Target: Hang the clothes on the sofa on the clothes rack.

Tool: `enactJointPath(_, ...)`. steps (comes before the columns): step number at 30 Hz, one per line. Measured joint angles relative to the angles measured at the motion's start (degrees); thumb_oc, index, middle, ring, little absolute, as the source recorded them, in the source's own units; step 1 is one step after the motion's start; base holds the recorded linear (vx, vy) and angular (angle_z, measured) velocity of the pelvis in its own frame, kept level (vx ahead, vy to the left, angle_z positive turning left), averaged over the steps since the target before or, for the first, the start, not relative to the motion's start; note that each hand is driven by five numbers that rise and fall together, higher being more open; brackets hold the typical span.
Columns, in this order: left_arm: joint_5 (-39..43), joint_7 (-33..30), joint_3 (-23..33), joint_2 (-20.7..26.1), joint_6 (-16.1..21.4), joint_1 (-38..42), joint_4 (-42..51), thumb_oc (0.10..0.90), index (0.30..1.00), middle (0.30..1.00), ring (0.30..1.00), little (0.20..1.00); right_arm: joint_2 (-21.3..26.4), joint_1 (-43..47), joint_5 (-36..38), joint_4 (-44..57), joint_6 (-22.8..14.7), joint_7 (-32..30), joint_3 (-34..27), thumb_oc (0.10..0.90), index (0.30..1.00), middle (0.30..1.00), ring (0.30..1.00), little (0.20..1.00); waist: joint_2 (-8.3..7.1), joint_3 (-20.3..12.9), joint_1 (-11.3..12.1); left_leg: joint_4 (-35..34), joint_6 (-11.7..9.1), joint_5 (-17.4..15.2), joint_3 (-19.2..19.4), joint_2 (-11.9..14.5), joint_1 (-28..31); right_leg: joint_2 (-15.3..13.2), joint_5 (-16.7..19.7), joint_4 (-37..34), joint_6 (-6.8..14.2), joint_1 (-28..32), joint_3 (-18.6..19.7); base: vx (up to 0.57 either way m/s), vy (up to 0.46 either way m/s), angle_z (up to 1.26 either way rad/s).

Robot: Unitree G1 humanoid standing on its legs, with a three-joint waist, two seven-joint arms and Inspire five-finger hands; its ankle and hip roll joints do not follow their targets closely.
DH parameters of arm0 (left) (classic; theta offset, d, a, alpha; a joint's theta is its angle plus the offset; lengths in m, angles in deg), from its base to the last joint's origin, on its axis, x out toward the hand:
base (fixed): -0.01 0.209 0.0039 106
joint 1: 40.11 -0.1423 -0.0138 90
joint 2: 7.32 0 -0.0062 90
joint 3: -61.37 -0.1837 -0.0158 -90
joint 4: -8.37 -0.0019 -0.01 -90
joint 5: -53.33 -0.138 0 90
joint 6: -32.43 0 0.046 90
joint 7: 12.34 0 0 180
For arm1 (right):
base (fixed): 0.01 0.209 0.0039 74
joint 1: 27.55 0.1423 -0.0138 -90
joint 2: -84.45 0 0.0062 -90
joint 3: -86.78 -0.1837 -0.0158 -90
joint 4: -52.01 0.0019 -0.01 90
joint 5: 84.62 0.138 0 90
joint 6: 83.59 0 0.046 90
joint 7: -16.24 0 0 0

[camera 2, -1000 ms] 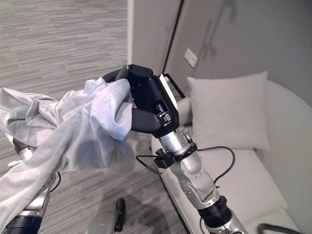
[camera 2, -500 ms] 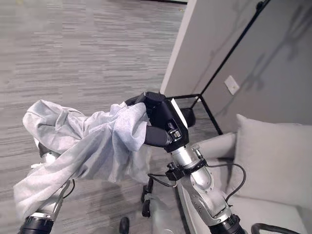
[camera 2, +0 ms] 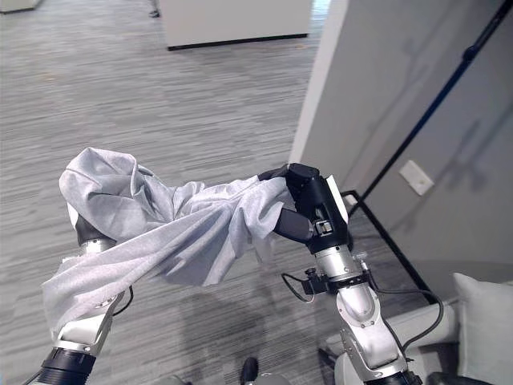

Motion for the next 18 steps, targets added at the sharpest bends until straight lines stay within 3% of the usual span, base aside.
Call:
enactJointPath(1,0.01,0.03,-0.03,0.50,0.10,-1.04,-0.07,0.400,0.300,0.300,0.300,0.300,-0.95,0.20,0.03,-0.07,0.05,-0.60,0.46,0.400,0.300,0.300,0.300,0.300,-1.29,-0.05,1.07,-10.20,1.09,0.90,-3.51,-2.39,0.45,-1.54,0.36,-0.75,0.80,0.47,3.09,0.44,0.326,-1.71)
enactJointPath(2,0.04,0.14,-0.03,1.13,0.17,-2.60,-0.79,0.400,0.300,0.300,0.300,0.300,-1.48,0.80,-0.09,-0.15,-0.13,-1.18,0.96,0.400,0.300,0.300,0.300,0.300,-0.89,0.03,2.72,-22.06,0.32,4.54,-10.35,-3.64,-0.08,-2.15,0.75,-1.49,2.35,1.19,8.77,0.42,0.326,-2.14)
enactJointPath(3,-0.04,0.28,-0.03,1.67,0.76,-2.98,-3.03,0.400,0.300,0.300,0.300,0.300,-1.60,1.73,-1.28,-1.68,-0.25,-1.41,1.44,0.400,0.300,0.300,0.300,0.300,-0.54,0.11,4.08,-32.21,0.30,7.07,-22.54,-6.29,1.27,-2.97,0.27,-2.35,4.08,2.09,13.26,0.35,0.234,-2.10)
enactJointPath(4,-0.02,0.36,-0.02,1.72,0.73,-2.94,-4.50,0.400,0.300,0.300,0.300,0.300,-1.55,2.34,-2.35,-3.00,-0.20,-1.41,1.44,0.400,0.300,0.300,0.300,0.300,-0.01,0.22,4.96,-37.14,-0.32,8.69,-28.48,-6.53,1.79,-3.30,0.07,-2.92,4.58,2.79,15.48,0.16,0.250,-1.80)
enactJointPath(5,0.07,0.41,-0.02,0.46,0.43,-2.93,-6.30,0.400,0.300,0.300,0.300,0.300,-0.12,1.91,-2.97,-4.29,0.02,-2.11,0.61,0.400,0.300,0.300,0.300,0.300,3.17,1.56,4.40,-37.25,-1.34,10.16,-27.88,-5.18,0.57,-3.06,-0.06,-3.97,7.40,6.14,15.68,0.18,0.249,-1.26)
enactJointPath(6,0.00,0.44,-0.06,-0.90,0.43,-3.31,-6.33,0.400,0.300,0.300,0.300,0.300,1.42,0.06,-4.79,-4.11,0.07,-2.66,-0.61,0.400,0.300,0.300,0.300,0.300,6.07,1.52,3.26,-33.76,-0.35,8.08,-24.75,-3.90,-0.57,-2.20,-1.14,-4.73,8.64,8.69,15.90,0.18,0.299,-0.87)
enactJointPath(7,-0.16,0.62,-0.06,-1.10,0.44,-3.60,-6.25,0.400,0.300,0.300,0.300,0.300,1.93,-1.33,-6.21,-4.26,0.05,-2.74,-1.49,0.400,0.300,0.300,0.300,0.300,7.57,1.57,2.84,-31.21,-0.02,11.08,-23.53,-3.31,-1.49,-1.91,-2.00,-4.93,9.50,9.89,16.30,0.11,0.221,-0.88)
enactJointPath(8,-0.28,0.90,0.89,-0.30,0.37,-4.29,-5.05,0.400,0.300,0.300,0.300,0.300,1.86,-6.67,-9.30,-3.70,1.02,-3.92,-2.35,0.400,0.300,0.300,0.300,0.300,6.83,1.19,3.13,-28.86,-4.37,14.50,-17.44,-3.54,-2.41,-3.90,-4.64,2.81,9.10,5.82,13.46,0.32,0.410,-0.71)
enactJointPath(9,-0.39,1.08,0.80,3.06,0.29,-2.78,-5.33,0.400,0.300,0.300,0.300,0.300,-3.85,-9.24,-11.34,-2.32,1.57,-3.81,-3.24,0.400,0.300,0.300,0.300,0.300,0.25,1.32,1.28,-22.67,-0.10,14.05,-13.68,-9.15,-2.95,-6.18,-7.00,3.80,5.08,4.25,10.27,0.43,0.503,-0.85)
enactJointPath(10,-0.43,1.14,-0.01,2.67,0.04,-2.27,-5.74,0.400,0.300,0.300,0.300,0.300,-4.54,-9.98,-12.06,-0.39,1.70,-3.90,-5.10,0.400,0.300,0.300,0.300,0.300,2.09,1.89,1.44,-11.45,5.94,12.06,-14.28,-10.17,-1.63,-8.77,-7.59,3.21,7.72,5.62,10.84,0.48,0.588,-0.43)
enactJointPath(11,-0.55,1.57,-1.15,2.90,-0.22,-1.87,-5.58,0.400,0.300,0.300,0.300,0.300,-4.27,-11.21,-14.79,2.16,1.93,-4.10,-7.45,0.400,0.300,0.300,0.300,0.300,4.66,1.99,1.01,-13.60,4.14,6.15,-14.46,-10.90,2.85,-9.39,-6.99,5.16,8.89,6.69,12.19,0.28,0.399,-0.43)
enactJointPath(12,-1.01,2.14,-1.33,3.46,-0.79,0.05,-5.66,0.400,0.300,0.300,0.300,0.300,-5.51,-11.57,-18.13,4.41,2.80,-4.89,-9.05,0.400,0.300,0.300,0.300,0.300,3.99,2.57,-0.44,-15.73,6.17,5.85,-11.90,-13.86,6.25,-13.21,-7.38,11.77,10.42,4.08,14.98,0.23,0.374,-1.03)
enactJointPath(13,-2.69,1.94,-0.23,3.99,-0.17,1.26,-4.67,0.400,0.300,0.300,0.300,0.300,-5.69,-10.06,-22.95,5.47,2.64,-6.49,-9.34,0.400,0.300,0.300,0.300,0.300,5.48,1.92,-0.40,-21.14,8.39,8.35,-6.80,-14.62,10.00,-14.11,-5.15,27.05,14.40,-6.45,17.45,0.18,0.291,-1.02)
enactJointPath(14,-2.98,1.81,-0.16,4.37,0.00,2.49,-4.15,0.400,0.300,0.300,0.300,0.300,-6.00,-9.41,-24.70,5.48,2.74,-7.81,-9.32,0.400,0.300,0.300,0.300,0.300,5.76,1.83,-0.08,-23.42,8.51,9.30,-5.51,-14.70,11.03,-13.97,-5.01,32.99,14.63,-9.57,16.17,0.21,0.410,-1.17)
enactJointPath(16,-4.70,1.85,-0.55,5.03,0.14,5.11,-2.86,0.400,0.300,0.300,0.300,0.300,-5.94,-8.01,-26.95,5.21,2.96,-9.45,-9.56,0.400,0.300,0.300,0.300,0.300,5.02,1.93,-0.89,-28.15,10.57,10.98,-2.66,-15.49,14.43,-12.73,-4.53,38.92,14.60,-13.76,9.59,0.27,0.298,-0.72)
enactJointPath(17,-4.87,1.67,-0.34,5.49,0.06,5.23,-2.30,0.400,0.300,0.300,0.300,0.300,-5.81,-6.31,-27.14,5.10,2.94,-9.59,-8.99,0.400,0.300,0.300,0.300,0.300,4.99,2.08,-0.27,-30.52,11.07,11.07,-0.01,-15.87,16.60,-13.47,-5.03,42.49,13.75,-14.84,1.75,0.40,0.108,-1.15)
enactJointPath(18,-4.90,1.70,0.23,5.02,0.06,4.28,-1.88,0.400,0.300,0.300,0.300,0.300,-5.00,-5.27,-27.15,4.31,3.08,-9.70,-8.39,0.400,0.300,0.300,0.300,0.300,5.54,2.06,-0.28,-33.62,7.97,9.70,1.30,-16.09,18.68,-14.24,-6.79,41.76,10.85,-14.24,-7.57,0.33,0.013,-1.18)
